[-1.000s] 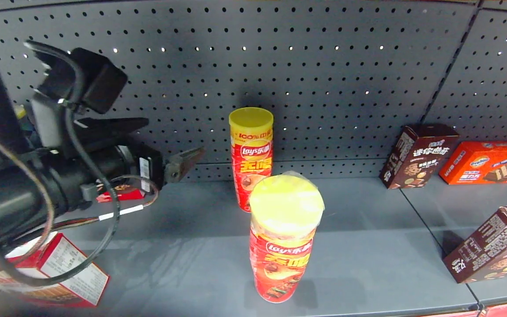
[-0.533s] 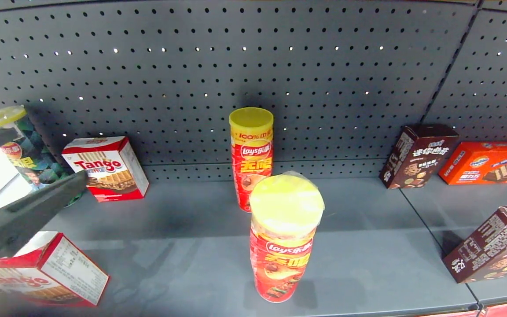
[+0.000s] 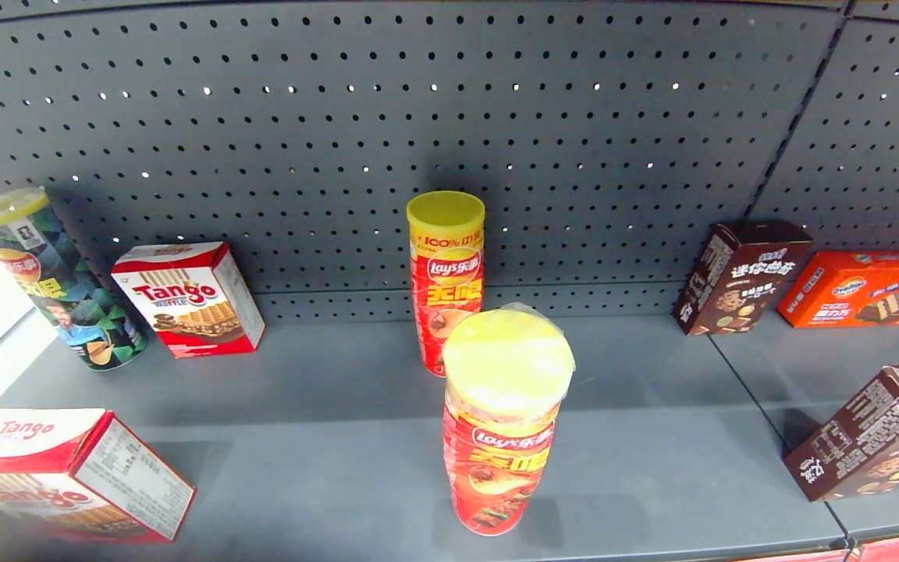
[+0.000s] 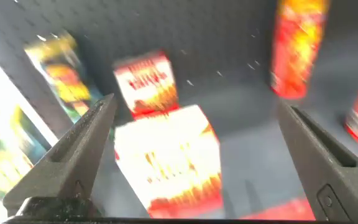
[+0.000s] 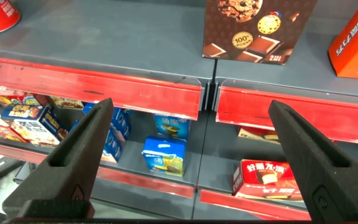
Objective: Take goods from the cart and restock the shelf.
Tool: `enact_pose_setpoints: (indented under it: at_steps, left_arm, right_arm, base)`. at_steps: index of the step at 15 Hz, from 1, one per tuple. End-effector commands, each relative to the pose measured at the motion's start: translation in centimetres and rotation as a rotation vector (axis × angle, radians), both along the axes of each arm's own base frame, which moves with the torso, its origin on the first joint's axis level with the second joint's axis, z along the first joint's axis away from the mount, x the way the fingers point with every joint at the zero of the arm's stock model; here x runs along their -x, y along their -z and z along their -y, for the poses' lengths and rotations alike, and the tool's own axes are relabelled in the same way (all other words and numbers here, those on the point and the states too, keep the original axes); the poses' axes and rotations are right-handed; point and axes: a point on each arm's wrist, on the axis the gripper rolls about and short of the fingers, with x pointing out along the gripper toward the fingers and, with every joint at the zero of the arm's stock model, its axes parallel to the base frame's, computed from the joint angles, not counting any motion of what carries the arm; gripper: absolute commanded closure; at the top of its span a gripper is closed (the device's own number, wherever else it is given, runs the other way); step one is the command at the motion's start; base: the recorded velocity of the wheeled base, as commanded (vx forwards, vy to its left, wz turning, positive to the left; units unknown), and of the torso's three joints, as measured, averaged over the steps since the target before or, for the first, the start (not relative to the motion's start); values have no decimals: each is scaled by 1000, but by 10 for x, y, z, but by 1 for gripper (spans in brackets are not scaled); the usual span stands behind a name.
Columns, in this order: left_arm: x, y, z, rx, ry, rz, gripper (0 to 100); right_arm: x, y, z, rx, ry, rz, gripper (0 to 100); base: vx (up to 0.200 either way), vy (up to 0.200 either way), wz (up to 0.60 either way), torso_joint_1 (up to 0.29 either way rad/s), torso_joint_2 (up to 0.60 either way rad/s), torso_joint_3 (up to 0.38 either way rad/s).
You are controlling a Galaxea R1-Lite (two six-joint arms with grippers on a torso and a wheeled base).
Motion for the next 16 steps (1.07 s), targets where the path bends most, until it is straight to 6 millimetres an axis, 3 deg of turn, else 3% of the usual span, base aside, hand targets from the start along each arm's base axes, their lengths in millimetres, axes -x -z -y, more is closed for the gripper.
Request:
enact_pose_setpoints:
  at_steps: [1,4,8,16]
  left_arm:
    - [20,42,2,5,-12,20,0]
    - [21,78,2,-2,-12,24,0]
    - [18,93,2,-11,-14,-113,0]
    - [18,94,1,116,-46,-150,0]
  right_arm:
    - [0,0,0,0,-1,-1,0]
    - [0,0,0,0,-1,-1,0]
    - [0,0,0,0,-1,-1,0]
    - [0,0,0,0,-1,-1,0]
  base:
    - [0,0,0,0,0,0]
    - [0,0,0,0,0,0]
    - [0,0,0,0,0,0]
    - [0,0,0,0,0,0]
